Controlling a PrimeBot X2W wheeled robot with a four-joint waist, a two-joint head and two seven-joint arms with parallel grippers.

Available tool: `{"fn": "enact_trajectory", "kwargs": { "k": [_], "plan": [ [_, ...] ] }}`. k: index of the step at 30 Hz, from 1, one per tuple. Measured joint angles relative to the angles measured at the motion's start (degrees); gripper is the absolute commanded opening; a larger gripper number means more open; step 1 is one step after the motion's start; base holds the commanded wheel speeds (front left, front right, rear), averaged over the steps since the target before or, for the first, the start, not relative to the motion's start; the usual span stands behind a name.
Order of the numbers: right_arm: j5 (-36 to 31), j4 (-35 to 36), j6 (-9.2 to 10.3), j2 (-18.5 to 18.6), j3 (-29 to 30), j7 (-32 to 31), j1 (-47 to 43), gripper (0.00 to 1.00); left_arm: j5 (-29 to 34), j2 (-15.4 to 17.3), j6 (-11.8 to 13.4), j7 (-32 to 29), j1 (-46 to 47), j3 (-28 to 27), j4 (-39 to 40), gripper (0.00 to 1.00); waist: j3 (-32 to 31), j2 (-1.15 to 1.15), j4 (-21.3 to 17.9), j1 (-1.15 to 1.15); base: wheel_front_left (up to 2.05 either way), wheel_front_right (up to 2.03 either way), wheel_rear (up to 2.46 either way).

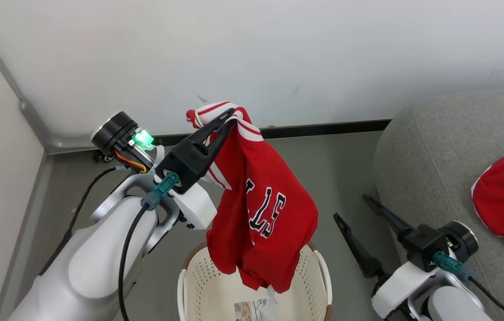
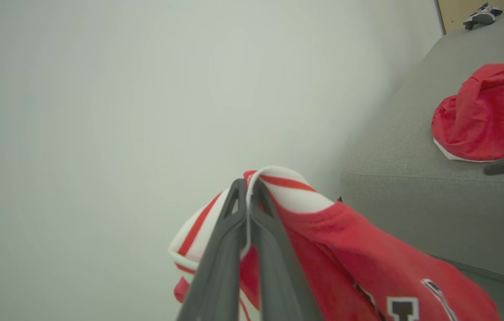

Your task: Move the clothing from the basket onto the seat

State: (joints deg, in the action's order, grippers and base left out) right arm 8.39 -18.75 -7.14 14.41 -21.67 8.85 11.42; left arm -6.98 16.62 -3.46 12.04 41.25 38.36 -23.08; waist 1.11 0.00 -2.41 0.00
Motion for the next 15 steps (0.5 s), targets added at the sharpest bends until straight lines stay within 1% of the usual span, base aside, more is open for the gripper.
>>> {"fn": "enact_trajectory", "kwargs": {
  "k": [7, 15],
  "plan": [
    [8.56, -0.33, 0.00, 0.38, -4.75, -2.59, -1.75, 1.00, -0.49, 1.07, -0.65, -1.05, 0.03, -0.29, 2.81, 0.00, -1.21, 0.00, -0.11, 0.00, 0.00, 0.00, 0.00],
    [16.06, -0.25, 0.00, 1.10, -7.03, -4.05, -3.10, 1.00, -0.56, 1.72, -1.12, -2.41, 0.23, -0.38, 5.77, 0.00, -1.10, 0.00, -0.37, 0.00, 0.00, 0.00, 0.00]
  ]
}}
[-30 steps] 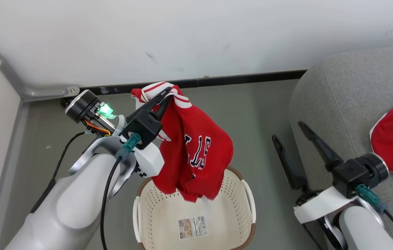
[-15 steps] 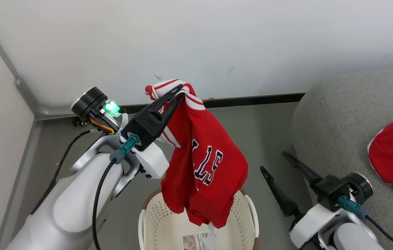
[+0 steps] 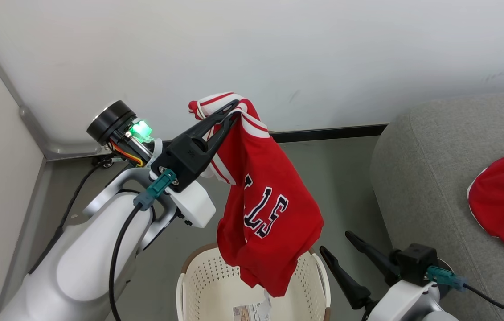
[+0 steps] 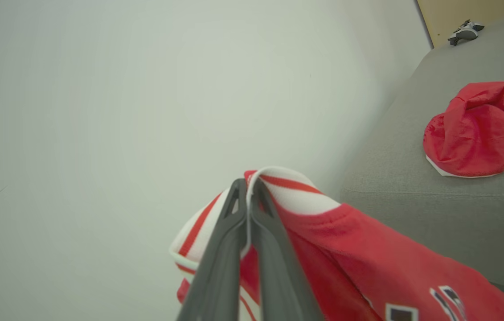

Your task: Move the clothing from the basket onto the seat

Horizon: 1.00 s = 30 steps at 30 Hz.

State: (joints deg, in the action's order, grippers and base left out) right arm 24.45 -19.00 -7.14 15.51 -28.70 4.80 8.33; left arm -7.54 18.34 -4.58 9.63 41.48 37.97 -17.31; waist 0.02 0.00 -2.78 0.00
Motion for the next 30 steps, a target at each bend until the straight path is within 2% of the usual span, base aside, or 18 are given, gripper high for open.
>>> {"fn": "enact_trajectory", "kwargs": {
  "k": [9, 19, 25, 30],
  "plan": [
    [9.45, 0.54, 0.00, 0.88, -5.79, -1.27, 0.66, 1.00, -0.91, 0.96, -0.44, -1.41, 0.42, -0.27, 2.97, 0.00, 0.43, 0.00, -0.31, 0.00, 0.00, 0.00, 0.00],
    [18.89, 2.57, 0.00, 2.40, -12.91, -1.80, 5.52, 1.00, -0.92, 0.94, -0.55, -3.50, 0.85, 0.44, 5.73, 0.00, 0.81, 0.00, 0.53, 0.00, 0.00, 0.00, 0.00],
    [22.81, 2.23, 0.00, 3.23, -15.89, -2.36, 7.26, 1.00, -0.93, 0.90, -0.86, -4.66, 0.86, 0.91, 7.03, 0.00, 1.02, 0.00, 1.33, 0.00, 0.00, 0.00, 0.00],
    [23.61, 1.49, 0.00, 4.16, -17.53, -2.23, 8.11, 1.00, -0.94, 0.94, -0.98, -5.61, 0.92, 1.21, 8.10, 0.00, 1.20, 0.00, 1.95, 0.00, 0.00, 0.00, 0.00]
  ]
}}
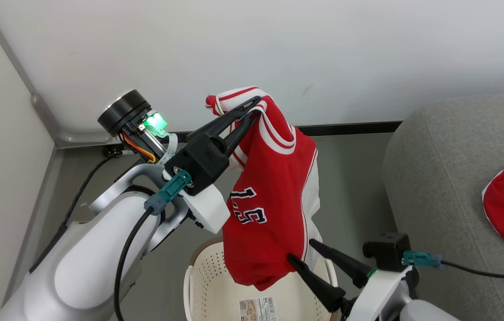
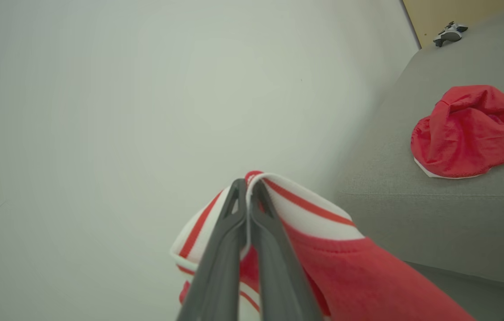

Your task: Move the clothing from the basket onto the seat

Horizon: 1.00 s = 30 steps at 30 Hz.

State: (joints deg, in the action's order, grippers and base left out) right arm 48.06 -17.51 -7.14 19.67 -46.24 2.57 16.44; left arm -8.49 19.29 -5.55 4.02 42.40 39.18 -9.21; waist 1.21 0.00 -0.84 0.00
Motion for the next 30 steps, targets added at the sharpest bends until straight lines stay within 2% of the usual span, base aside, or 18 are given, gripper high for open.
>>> {"fn": "enact_trajectory", "kwargs": {
  "k": [13, 21, 23, 25, 27, 30],
  "plan": [
    [0.33, -2.70, 0.00, 0.34, -4.75, 3.30, 6.06, 1.00, -0.51, -0.03, -0.01, -1.51, 0.24, 0.32, 2.25, 0.00, 0.68, 0.00, 0.83, 0.00, 0.00, 0.00, 0.00],
    [-2.87, -6.27, 0.00, -0.37, -6.38, 7.50, 10.51, 0.98, -1.56, -0.56, -0.01, -2.47, 0.26, 0.46, 2.92, 0.00, 0.86, 0.00, 1.20, 0.00, 0.00, 0.00, 0.00],
    [-3.80, -7.60, 0.00, -0.89, -6.50, 8.43, 11.31, 0.75, -1.78, -0.83, -0.01, -2.52, 0.26, 0.52, 2.96, 0.00, 0.85, 0.00, 1.26, 0.00, 0.00, 0.00, 0.00],
    [-4.17, -9.00, 0.00, -1.60, -6.69, 8.78, 12.12, 0.56, -1.98, -1.09, -0.01, -2.56, 0.25, 0.62, 3.10, 0.00, 0.84, 0.00, 1.30, 0.00, 0.00, 0.00, 0.00],
    [-4.25, -10.34, 0.00, -2.48, -6.73, 9.33, 12.57, 0.47, -2.00, -1.35, -0.01, -2.57, 0.25, 0.75, 3.19, 0.00, 0.82, 0.00, 1.35, 0.00, 0.00, 0.00, 0.00],
    [-4.26, -12.41, 0.00, -3.81, -6.70, 9.67, 13.43, 0.44, -2.43, -1.57, -0.01, -2.59, 0.23, 0.88, 3.42, 0.00, 0.81, 0.00, 1.45, 0.00, 0.00, 0.00, 0.00]
  ]
}}
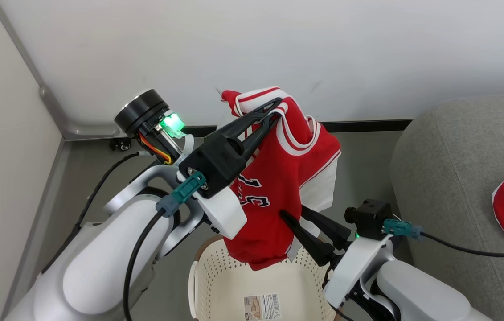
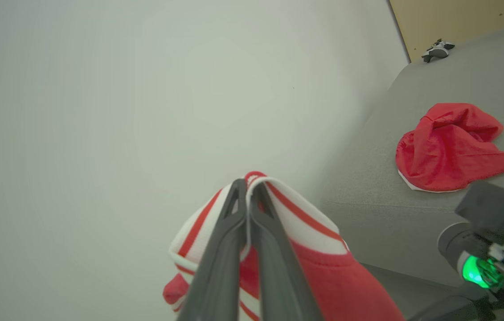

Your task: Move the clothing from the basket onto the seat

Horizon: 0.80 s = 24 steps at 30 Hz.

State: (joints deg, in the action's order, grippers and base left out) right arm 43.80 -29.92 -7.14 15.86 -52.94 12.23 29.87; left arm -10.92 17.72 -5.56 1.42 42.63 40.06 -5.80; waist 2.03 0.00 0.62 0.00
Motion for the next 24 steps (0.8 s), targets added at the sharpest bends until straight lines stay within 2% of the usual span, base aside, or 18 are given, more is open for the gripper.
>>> {"fn": "enact_trajectory", "kwargs": {
  "k": [3, 5, 7, 12, 18, 24],
  "plan": [
    [-0.25, -2.11, 0.00, -0.69, -0.13, 0.38, 0.92, 0.38, 0.00, -0.14, 0.00, -0.47, -0.01, 0.19, 0.12, 0.00, -0.01, 0.00, 0.17, 0.00, 0.00, 0.00, 0.00],
    [-0.86, -3.26, 0.00, -1.20, -0.32, 0.47, 1.42, 0.23, -0.07, -0.19, 0.00, -0.47, -0.03, 0.23, 0.14, 0.00, -0.04, 0.00, 0.27, 0.00, 0.00, 0.00, 0.00],
    [-1.12, -4.19, 0.00, -1.64, -0.71, 0.90, 2.07, 0.00, -0.10, -0.20, 0.00, -0.48, -0.08, 0.22, 0.14, 0.00, -0.10, 0.00, 0.34, 0.00, 0.00, 0.00, 0.00],
    [-1.22, -5.56, 0.00, -2.25, -1.38, 1.45, 2.43, 0.00, -1.69, 0.01, 0.11, -0.92, -1.25, -0.51, -0.92, 0.00, -0.34, 0.00, 0.07, 0.00, 0.00, 0.00, 0.00],
    [-1.36, -5.48, 0.00, -1.14, -1.60, 1.57, 2.23, 0.00, -2.79, 0.97, 1.11, -0.98, -3.94, -1.72, -3.55, 0.00, -0.50, 0.00, -0.79, 0.00, 0.00, 0.00, 0.00],
    [-0.24, -3.93, 0.00, 0.83, 1.91, 1.72, 0.75, 0.00, -3.99, 1.81, 1.97, -0.96, -6.55, -2.78, -5.94, 0.00, -0.73, 0.00, -2.00, 0.00, 0.00, 0.00, 0.00]
  ]
}}
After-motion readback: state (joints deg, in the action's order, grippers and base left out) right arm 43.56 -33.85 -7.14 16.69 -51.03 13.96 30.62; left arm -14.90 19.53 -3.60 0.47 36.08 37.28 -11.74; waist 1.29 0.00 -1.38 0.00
